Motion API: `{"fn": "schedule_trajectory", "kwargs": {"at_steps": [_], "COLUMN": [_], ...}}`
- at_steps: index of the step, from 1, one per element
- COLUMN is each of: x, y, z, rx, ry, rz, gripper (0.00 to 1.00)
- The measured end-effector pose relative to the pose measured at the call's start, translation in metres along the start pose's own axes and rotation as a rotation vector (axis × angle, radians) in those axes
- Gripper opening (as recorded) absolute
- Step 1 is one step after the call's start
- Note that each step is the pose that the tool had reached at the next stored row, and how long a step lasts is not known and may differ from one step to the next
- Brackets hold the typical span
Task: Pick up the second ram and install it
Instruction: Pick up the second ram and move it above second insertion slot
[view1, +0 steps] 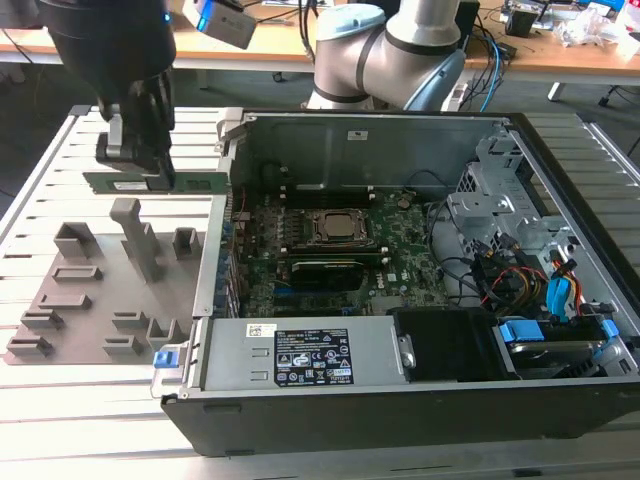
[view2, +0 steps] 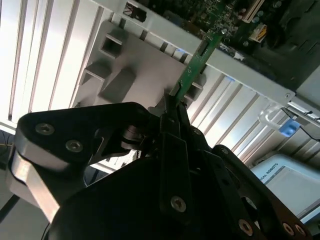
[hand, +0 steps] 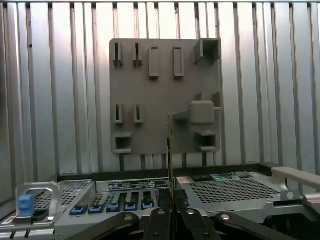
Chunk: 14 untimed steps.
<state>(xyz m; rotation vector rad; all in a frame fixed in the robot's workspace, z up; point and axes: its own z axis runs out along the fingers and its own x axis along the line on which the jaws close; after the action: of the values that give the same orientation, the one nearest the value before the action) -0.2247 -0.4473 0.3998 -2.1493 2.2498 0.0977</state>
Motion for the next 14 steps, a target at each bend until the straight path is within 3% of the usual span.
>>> {"fn": "schedule_trajectory", "kwargs": {"at_steps": [10, 14], "x": [-0.0020, -0.0030], "y": [-0.0427, -0.0654], "z": [-0.0010, -0.0015], "rx": [0.0000, 0.0000], "ry": [0.0000, 0.0000], "rz": [0.000, 0.000], "gripper": [0.14, 0.14]}}
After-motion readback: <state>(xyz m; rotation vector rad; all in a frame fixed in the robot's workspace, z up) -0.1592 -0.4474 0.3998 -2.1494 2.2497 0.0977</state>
